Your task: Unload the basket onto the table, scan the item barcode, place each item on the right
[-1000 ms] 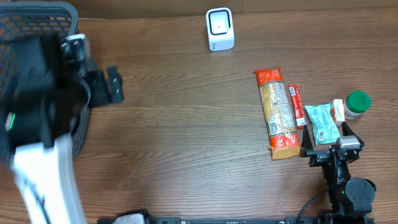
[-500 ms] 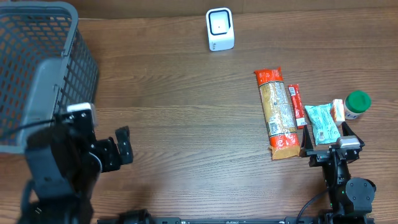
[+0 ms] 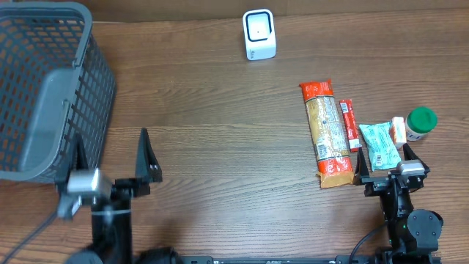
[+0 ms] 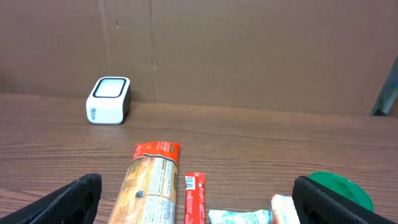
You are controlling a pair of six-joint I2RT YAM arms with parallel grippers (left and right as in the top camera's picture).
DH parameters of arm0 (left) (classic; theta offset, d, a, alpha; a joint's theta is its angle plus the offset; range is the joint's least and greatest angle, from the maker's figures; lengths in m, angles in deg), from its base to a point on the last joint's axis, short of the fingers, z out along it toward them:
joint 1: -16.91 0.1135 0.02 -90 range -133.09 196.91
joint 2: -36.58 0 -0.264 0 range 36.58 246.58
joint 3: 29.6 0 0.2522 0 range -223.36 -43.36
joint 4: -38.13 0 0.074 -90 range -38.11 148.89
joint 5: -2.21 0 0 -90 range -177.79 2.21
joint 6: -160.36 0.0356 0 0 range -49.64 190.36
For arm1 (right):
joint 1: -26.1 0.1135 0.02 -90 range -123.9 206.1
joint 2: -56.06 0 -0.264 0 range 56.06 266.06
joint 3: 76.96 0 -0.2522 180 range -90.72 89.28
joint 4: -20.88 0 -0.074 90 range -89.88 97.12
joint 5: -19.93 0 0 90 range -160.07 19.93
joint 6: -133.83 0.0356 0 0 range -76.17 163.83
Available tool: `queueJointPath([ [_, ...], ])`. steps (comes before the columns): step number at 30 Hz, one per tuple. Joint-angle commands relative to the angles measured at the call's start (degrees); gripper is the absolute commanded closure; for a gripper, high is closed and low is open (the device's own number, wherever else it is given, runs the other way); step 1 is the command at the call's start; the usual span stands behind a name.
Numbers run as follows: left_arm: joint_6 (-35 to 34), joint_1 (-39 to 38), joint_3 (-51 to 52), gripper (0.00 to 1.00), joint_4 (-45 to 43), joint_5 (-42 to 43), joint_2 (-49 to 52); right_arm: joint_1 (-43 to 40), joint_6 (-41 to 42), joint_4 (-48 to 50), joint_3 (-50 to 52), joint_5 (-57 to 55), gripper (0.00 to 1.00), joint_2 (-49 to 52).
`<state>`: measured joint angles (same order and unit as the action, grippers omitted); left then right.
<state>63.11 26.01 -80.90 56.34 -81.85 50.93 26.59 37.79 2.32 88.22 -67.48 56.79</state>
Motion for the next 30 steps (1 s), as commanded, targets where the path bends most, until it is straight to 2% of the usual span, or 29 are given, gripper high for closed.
queueJointPath([
  [1,-5.4,-0.1,7.9,0.00,-5.9,1.1,-4.9,-0.2,-0.2,0.2,0.6,0.1,0.00,-0.6],
  [9,-12.2,-0.1,23.5,0.00,-16.3,0.7,-12.9,-0.2,-0.2,0.2,0.6,0.1,0.00,-0.6],
  [15,-16.9,-0.2,31.0,0.00,-18.1,-2.1,-14.1,-0.2,-0.2,0.2,0.6,0.1,0.00,-0.6],
  [21,-17.1,-0.2,36.7,0.00,-18.0,-3.2,-14.2,-0.2,-0.2,0.2,0.6,0.1,0.00,-0.6],
  [30,-17.0,-0.5,37.3,0.00,-3.5,-8.4,-14.2,-0.2,-0.2,0.2,0.6,0.1,0.00,-0.6],
])
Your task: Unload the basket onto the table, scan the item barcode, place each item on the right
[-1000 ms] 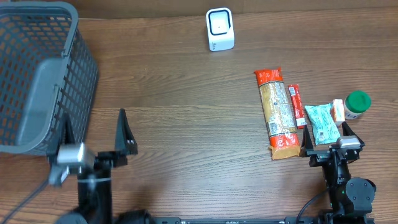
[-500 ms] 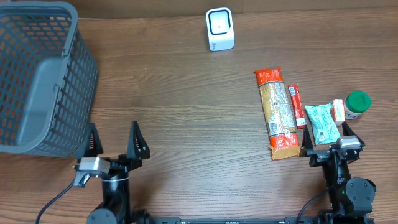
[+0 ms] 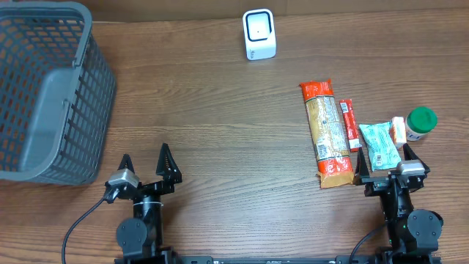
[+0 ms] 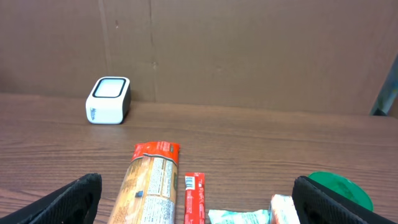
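Observation:
A white barcode scanner (image 3: 259, 34) stands at the back of the table, also seen far left in the right wrist view (image 4: 108, 100). The items lie at the right: a long pasta packet (image 3: 325, 133) (image 4: 151, 180), a red stick packet (image 3: 349, 125) (image 4: 194, 198), a teal packet (image 3: 379, 145), a small orange packet (image 3: 398, 130) and a green-lidded jar (image 3: 421, 122) (image 4: 341, 190). My right gripper (image 3: 387, 163) (image 4: 199, 208) is open just in front of the teal packet, holding nothing. My left gripper (image 3: 145, 167) is open and empty at the front left.
A grey mesh basket (image 3: 88, 110) fills the back left corner, close to the left arm. Bare wooden table (image 3: 220, 110) lies between the basket, the scanner and the row of items. A brown cardboard wall (image 4: 249, 50) stands behind the scanner.
The left gripper was raised right beside the basket; now it sits lower and further right, clear of the basket, still open. The right arm and the items have not moved.

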You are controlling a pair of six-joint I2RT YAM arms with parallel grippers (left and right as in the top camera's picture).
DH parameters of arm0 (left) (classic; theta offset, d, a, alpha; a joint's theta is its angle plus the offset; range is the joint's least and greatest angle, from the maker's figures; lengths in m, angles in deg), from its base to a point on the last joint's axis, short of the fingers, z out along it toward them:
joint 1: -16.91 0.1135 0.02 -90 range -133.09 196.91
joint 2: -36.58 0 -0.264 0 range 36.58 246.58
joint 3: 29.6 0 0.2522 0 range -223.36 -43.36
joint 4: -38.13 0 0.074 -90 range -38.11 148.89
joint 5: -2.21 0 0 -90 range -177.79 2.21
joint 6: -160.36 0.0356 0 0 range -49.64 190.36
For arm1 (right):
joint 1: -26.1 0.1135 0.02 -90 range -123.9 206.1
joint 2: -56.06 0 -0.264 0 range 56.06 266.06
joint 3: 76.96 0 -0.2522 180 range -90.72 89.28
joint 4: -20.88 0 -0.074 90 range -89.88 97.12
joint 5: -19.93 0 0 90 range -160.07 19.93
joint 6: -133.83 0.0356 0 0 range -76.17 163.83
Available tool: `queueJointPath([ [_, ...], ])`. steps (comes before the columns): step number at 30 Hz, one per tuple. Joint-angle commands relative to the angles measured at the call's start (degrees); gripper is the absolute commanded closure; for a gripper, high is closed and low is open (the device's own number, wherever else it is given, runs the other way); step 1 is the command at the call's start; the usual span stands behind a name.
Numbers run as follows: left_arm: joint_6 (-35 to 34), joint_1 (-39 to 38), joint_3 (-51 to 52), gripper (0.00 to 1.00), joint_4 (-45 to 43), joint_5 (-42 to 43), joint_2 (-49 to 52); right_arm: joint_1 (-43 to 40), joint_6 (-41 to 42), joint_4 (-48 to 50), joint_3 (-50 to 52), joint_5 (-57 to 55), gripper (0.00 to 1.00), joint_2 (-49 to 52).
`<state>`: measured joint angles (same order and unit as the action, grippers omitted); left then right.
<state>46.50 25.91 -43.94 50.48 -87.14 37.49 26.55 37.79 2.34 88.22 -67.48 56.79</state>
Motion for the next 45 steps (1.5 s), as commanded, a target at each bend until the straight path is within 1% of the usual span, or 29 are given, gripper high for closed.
queueJointPath([
  [1,-0.4,-0.4,0.3,0.00,4.8,-3.7,-0.7,-0.2,-0.2,0.2,0.6,0.1,0.00,-0.6],
  [2,0.5,-0.4,0.3,0.00,5.9,-3.8,-0.7,-0.2,-0.2,0.2,0.6,0.1,0.00,-0.6],
  [6,9.8,-1.0,0.3,0.00,5.8,-1.2,-0.7,-0.2,-0.2,0.2,0.6,0.1,0.00,-0.6],
  [11,21.2,-3.1,0.3,0.00,5.9,-0.6,-0.7,-0.2,-0.2,0.2,0.6,0.1,0.00,-0.6],
  [14,25.7,-3.9,0.3,0.00,5.9,-0.6,-0.7,-0.2,-0.2,0.2,0.6,0.1,0.00,-0.6],
  [45,26.3,-3.7,0.3,0.00,5.9,-0.9,-0.7,-0.2,-0.2,0.2,0.6,0.1,0.00,-0.6],
])
